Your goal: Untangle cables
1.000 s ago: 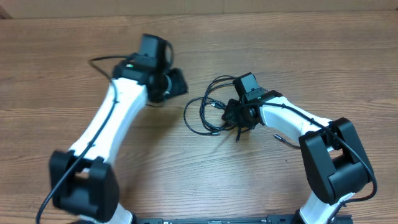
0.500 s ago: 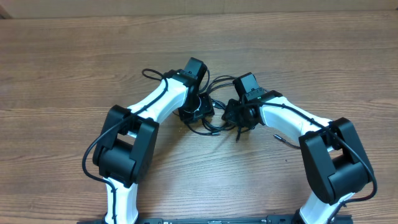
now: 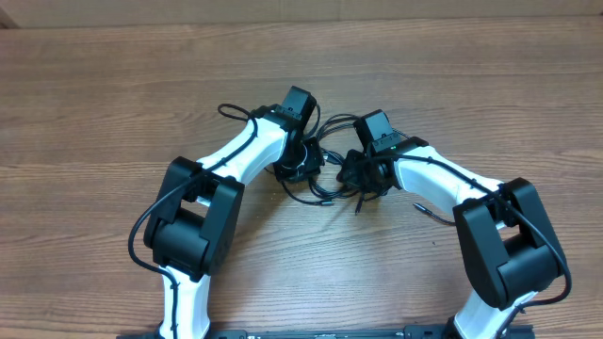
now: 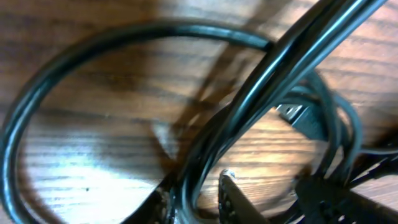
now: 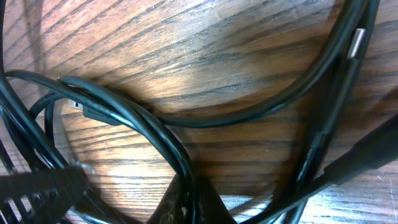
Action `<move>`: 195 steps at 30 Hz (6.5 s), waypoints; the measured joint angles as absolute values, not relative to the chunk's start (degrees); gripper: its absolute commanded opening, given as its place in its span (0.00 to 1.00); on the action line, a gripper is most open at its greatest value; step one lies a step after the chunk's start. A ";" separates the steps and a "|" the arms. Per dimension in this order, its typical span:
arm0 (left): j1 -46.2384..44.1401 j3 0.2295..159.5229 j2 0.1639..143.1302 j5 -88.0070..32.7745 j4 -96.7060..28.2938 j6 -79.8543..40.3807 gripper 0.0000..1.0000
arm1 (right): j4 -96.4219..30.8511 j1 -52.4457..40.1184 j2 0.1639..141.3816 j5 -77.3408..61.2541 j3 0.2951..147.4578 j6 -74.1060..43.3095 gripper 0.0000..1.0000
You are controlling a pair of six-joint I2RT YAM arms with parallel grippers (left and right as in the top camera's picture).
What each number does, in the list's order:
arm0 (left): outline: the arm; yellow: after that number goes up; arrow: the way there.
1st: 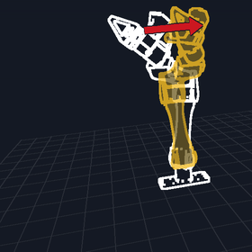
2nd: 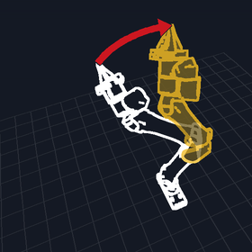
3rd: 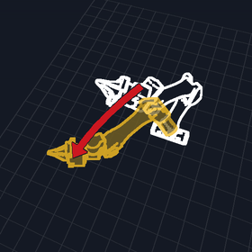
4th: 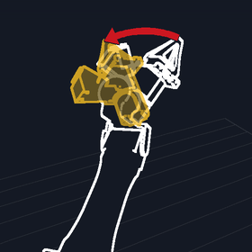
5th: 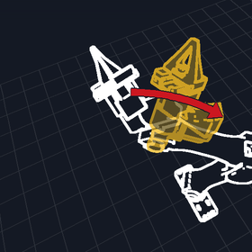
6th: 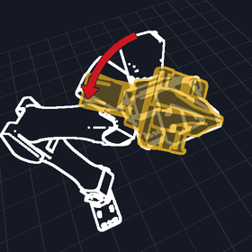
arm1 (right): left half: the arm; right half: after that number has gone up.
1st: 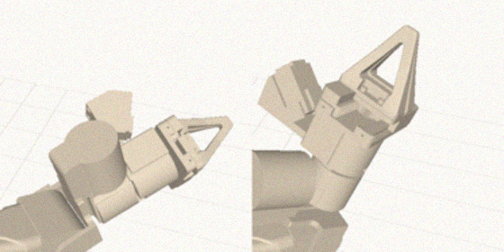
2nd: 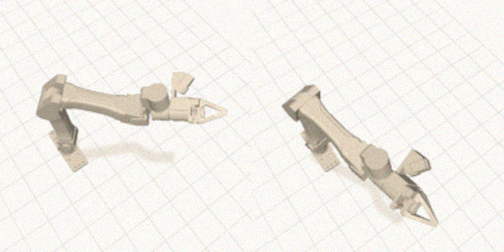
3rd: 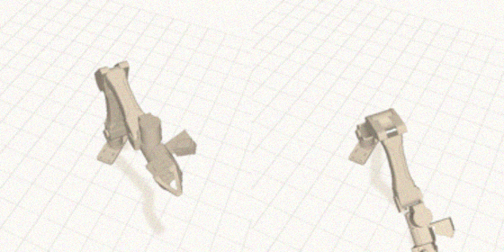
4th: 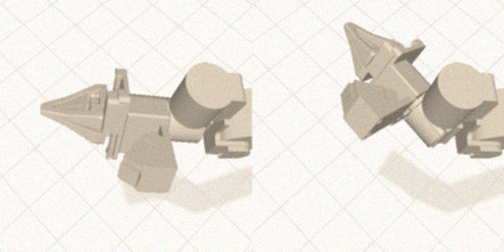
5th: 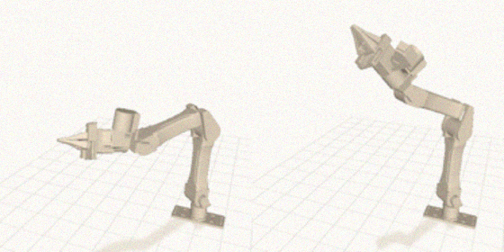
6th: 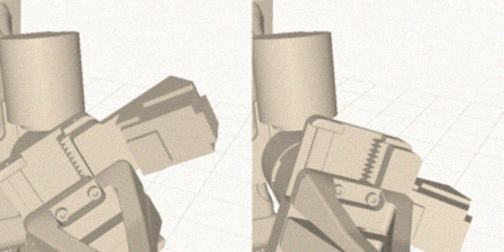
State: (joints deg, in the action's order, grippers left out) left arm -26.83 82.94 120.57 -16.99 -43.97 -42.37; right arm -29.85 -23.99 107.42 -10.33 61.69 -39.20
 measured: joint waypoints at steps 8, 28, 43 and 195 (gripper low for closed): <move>-26.92 83.31 120.51 -15.81 -46.48 -41.58 0.04 | -29.93 -24.01 107.42 -10.37 61.69 -39.18 0.04; -16.86 83.44 107.46 -19.22 -52.56 -23.31 0.04 | -28.45 -24.91 107.42 -15.27 61.82 -39.24 0.04; -8.01 83.79 105.41 -20.05 -50.04 -18.24 0.67 | -30.04 -24.32 107.44 -11.84 61.49 -39.31 0.04; -16.01 74.59 93.93 -13.10 -42.28 -29.12 0.59 | -51.27 -20.51 89.03 3.88 94.72 -14.98 0.04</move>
State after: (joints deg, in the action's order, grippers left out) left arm -16.01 74.59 93.93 -13.10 -42.28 -29.12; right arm -51.27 -20.51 89.03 3.88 94.72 -14.98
